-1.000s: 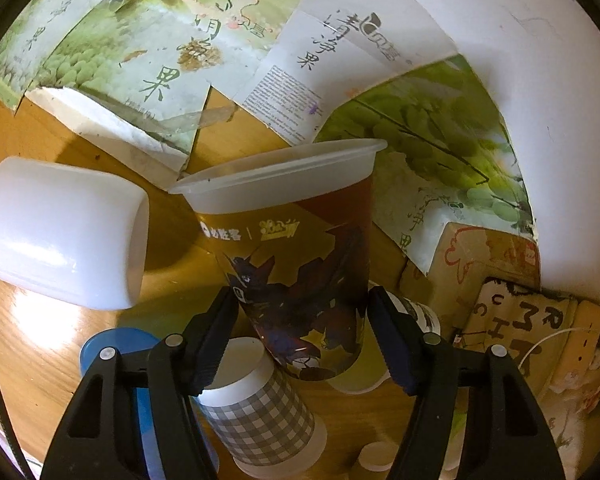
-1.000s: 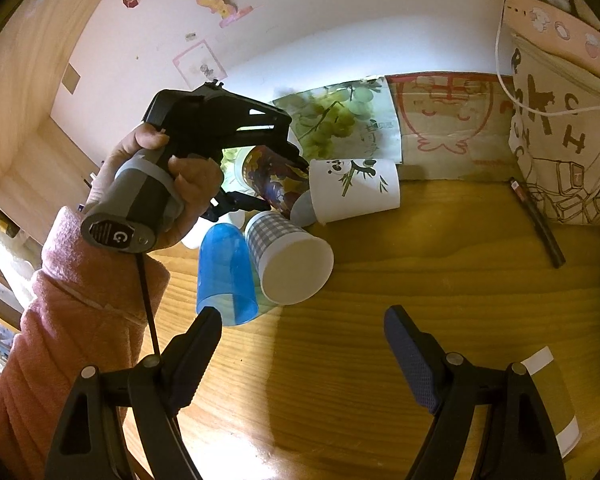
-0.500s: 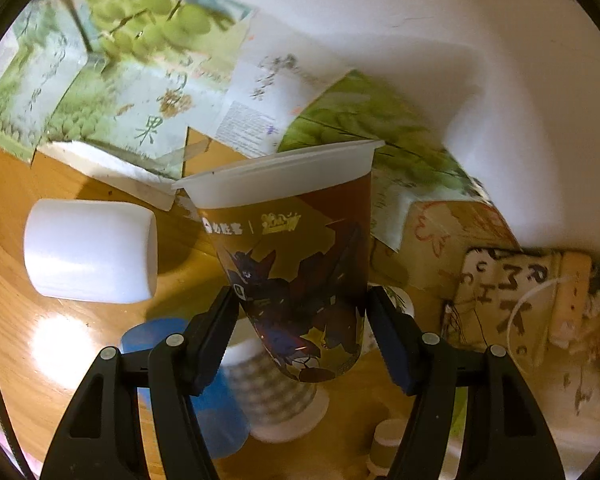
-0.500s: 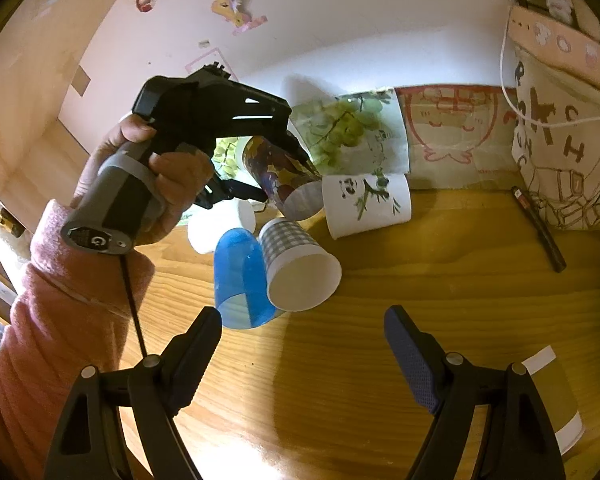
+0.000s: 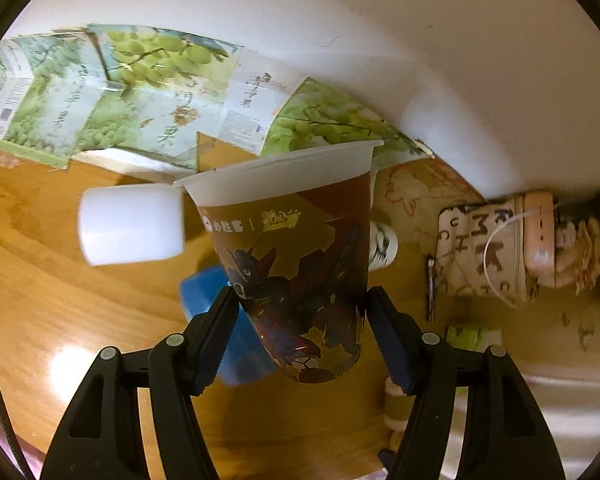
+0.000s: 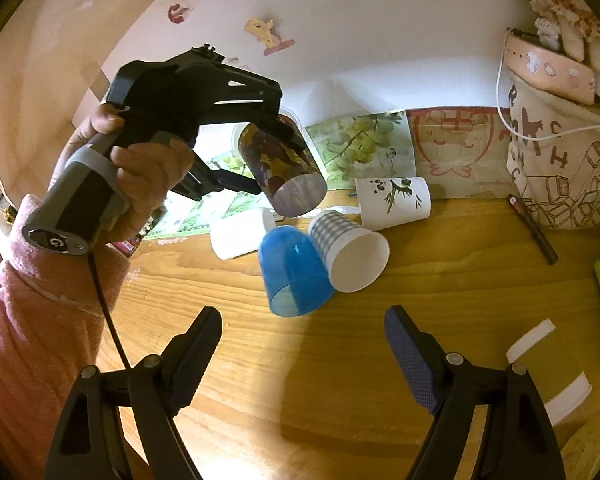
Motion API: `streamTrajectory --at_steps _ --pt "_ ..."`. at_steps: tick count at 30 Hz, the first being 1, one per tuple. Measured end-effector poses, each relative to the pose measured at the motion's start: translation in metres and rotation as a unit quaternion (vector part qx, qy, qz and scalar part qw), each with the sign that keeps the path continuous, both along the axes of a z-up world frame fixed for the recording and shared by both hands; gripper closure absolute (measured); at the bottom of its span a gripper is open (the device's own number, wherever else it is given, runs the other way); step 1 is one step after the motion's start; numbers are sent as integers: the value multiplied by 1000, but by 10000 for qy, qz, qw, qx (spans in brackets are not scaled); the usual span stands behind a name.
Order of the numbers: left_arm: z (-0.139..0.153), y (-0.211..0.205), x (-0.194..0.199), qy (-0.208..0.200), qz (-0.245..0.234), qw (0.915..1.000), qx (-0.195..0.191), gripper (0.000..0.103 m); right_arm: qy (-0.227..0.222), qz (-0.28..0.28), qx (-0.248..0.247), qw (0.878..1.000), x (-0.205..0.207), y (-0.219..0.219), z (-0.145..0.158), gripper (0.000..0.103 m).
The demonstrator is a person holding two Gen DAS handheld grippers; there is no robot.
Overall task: Flip cup upright
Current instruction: 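Lift the brown cup with the left tool and rotate it rim-up, then hold the upright brown cup with the left tool while the right tool approaches it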
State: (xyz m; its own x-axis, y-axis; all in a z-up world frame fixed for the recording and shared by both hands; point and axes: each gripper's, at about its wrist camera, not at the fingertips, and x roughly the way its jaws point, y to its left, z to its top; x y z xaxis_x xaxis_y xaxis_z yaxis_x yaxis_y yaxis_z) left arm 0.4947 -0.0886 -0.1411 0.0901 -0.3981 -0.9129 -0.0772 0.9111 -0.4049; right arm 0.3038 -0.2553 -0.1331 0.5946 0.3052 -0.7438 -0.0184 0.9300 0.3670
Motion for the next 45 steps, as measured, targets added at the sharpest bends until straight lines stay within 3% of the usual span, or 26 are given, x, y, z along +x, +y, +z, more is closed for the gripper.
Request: streamTrajectory --at_steps 9,22,36,45 --pt "20 26 -57 -97 -291 9992 248 34 -184 -207 -234 9993 -37 36 12 19" --pt "25 62 -149 -20 -823 9949 591 33 -260 -312 -428 9983 -85 85 25 19" --pt "-5 81 -219 258 -1588 9810 1081 33 -104 -422 -240 9988 -126 128 11 19" --pt "-34 82 -243 546 -1993 9704 1250 34 188 -561 -218 9980 -144 142 -8 19"
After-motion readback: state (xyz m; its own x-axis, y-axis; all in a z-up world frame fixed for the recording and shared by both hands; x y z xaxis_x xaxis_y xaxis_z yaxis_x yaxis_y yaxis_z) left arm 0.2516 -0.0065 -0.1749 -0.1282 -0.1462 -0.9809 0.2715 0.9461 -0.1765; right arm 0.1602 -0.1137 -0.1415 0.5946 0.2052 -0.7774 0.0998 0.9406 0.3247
